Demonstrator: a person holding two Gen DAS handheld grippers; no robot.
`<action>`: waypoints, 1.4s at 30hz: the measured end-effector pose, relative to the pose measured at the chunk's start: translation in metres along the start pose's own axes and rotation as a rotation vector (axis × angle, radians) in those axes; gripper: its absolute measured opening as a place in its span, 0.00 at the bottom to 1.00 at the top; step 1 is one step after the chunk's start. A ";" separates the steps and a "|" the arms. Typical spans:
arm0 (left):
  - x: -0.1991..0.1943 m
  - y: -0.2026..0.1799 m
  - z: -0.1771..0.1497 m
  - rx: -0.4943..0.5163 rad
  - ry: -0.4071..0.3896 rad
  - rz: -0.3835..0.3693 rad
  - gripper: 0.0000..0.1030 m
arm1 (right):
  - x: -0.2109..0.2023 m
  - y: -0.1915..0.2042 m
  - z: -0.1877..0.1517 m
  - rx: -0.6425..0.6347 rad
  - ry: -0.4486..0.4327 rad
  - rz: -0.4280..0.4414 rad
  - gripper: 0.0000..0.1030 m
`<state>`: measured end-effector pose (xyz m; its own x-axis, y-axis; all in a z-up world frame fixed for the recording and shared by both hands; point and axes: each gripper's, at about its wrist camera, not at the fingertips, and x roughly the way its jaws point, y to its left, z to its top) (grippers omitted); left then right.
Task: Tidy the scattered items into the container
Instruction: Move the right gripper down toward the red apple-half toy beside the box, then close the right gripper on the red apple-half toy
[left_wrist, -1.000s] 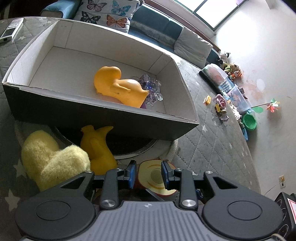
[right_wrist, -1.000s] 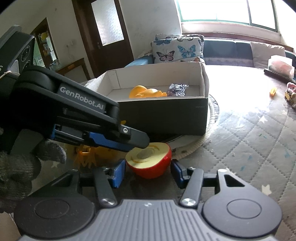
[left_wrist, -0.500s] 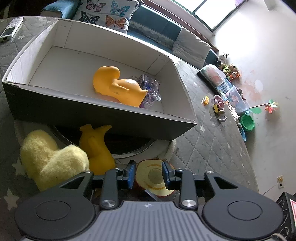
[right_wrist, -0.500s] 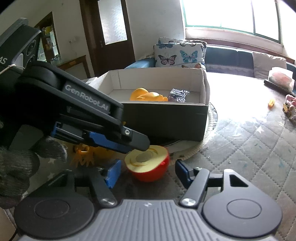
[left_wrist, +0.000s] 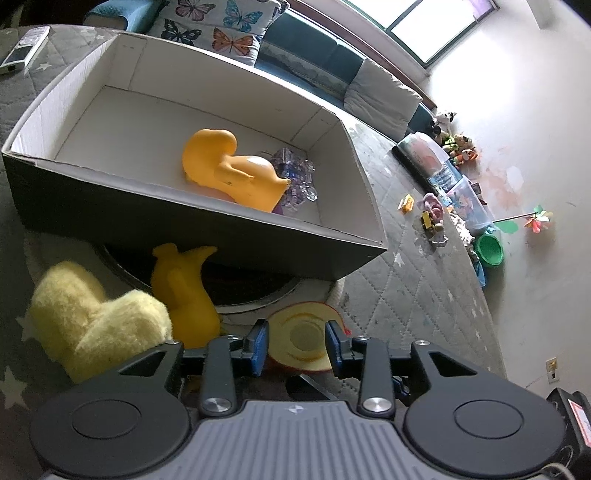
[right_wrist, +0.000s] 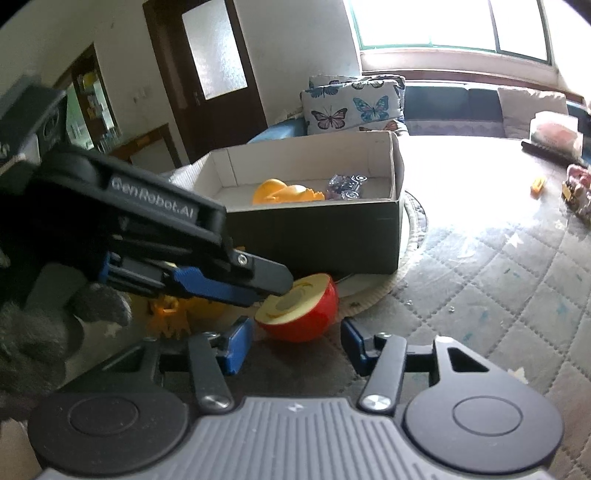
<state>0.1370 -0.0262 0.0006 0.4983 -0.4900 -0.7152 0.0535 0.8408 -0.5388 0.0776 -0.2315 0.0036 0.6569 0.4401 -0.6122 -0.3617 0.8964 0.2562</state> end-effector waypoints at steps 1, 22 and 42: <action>0.000 0.000 0.000 -0.002 0.001 0.001 0.35 | -0.001 -0.001 0.001 0.015 -0.001 0.007 0.52; -0.004 -0.006 0.007 -0.034 -0.015 -0.038 0.35 | 0.013 -0.008 0.009 0.086 0.013 0.005 0.34; -0.018 0.013 0.003 -0.137 -0.017 0.013 0.36 | 0.017 0.104 -0.031 -0.678 -0.094 -0.294 0.34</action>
<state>0.1311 -0.0058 0.0081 0.5132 -0.4739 -0.7156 -0.0713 0.8073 -0.5859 0.0306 -0.1327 -0.0036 0.8321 0.2172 -0.5103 -0.4713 0.7619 -0.4443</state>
